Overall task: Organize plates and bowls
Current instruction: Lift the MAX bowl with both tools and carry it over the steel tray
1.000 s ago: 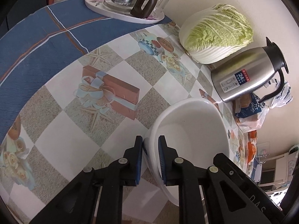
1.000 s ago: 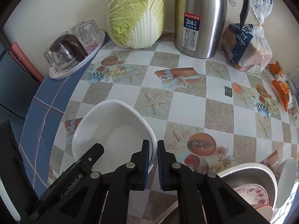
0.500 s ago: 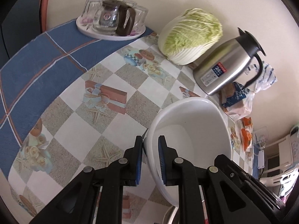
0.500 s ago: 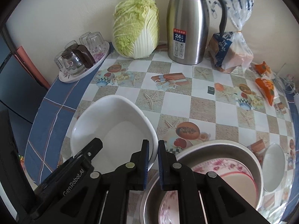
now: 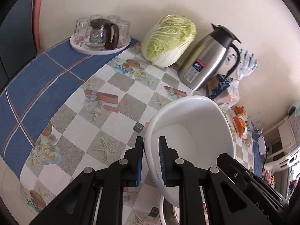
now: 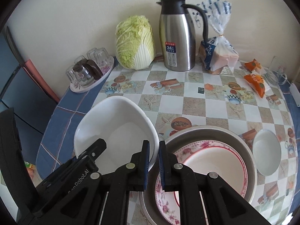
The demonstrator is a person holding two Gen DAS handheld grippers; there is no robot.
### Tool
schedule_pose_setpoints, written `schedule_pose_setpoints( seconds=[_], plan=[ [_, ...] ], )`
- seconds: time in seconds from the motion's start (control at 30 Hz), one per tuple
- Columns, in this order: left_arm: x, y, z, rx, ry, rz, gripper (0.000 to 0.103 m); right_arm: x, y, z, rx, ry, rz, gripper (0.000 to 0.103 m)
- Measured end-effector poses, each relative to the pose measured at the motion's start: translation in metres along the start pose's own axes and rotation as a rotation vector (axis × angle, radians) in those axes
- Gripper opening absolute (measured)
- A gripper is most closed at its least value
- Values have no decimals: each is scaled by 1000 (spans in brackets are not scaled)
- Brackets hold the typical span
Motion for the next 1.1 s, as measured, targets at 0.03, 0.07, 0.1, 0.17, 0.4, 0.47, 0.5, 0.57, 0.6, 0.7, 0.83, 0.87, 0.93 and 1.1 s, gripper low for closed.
schedule_pose_setpoints(
  seconds=[0.03, 0.07, 0.1, 0.17, 0.4, 0.47, 0.5, 0.57, 0.6, 0.7, 0.83, 0.87, 0.93, 1.1],
  plan=[
    [-4, 3, -2, -7, -14, 4, 17, -3, 3, -3, -8, -8, 14, 11],
    [-7, 6, -4, -11, -25, 6, 17, -6, 6, -5, -13, -16, 27, 11],
    [-10, 7, -6, -13, -32, 7, 17, -9, 8, -8, -20, -25, 37, 11],
    [-19, 12, -11, -22, -60, 14, 17, -15, 14, -14, -37, -41, 53, 12],
    [-45, 18, -20, -39, -144, 49, 17, -37, 31, -30, -103, -86, 86, 12],
    [-51, 18, -22, -36, -157, 48, 17, -44, 34, -31, -116, -102, 100, 12],
    [-54, 17, -23, -35, -163, 52, 17, -48, 36, -32, -121, -107, 106, 12],
    [-61, 17, -24, -36, -180, 58, 17, -53, 39, -33, -130, -115, 116, 12],
    [-64, 18, -25, -37, -187, 58, 17, -55, 41, -34, -135, -118, 117, 12],
    [-74, 22, -27, -47, -211, 64, 17, -64, 47, -35, -148, -132, 128, 12],
    [-86, 26, -30, -57, -236, 81, 17, -75, 52, -38, -151, -158, 164, 12],
    [-91, 27, -31, -60, -243, 80, 17, -78, 53, -38, -154, -163, 171, 12],
    [-96, 29, -32, -65, -251, 77, 17, -83, 57, -39, -161, -172, 182, 12],
    [-115, 32, -38, -79, -285, 92, 17, -100, 66, -40, -172, -203, 209, 12]
  ],
)
Point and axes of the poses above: each gripper's, at about its wrist camera, not at the fingertips, and y roughly against the way its jaws point, x to its left, z to its top, the point moved 9 cm from there along -y, roughly the way its jaws point, and after that the axes turned 15 degrees about x, right-handed, at the moved point
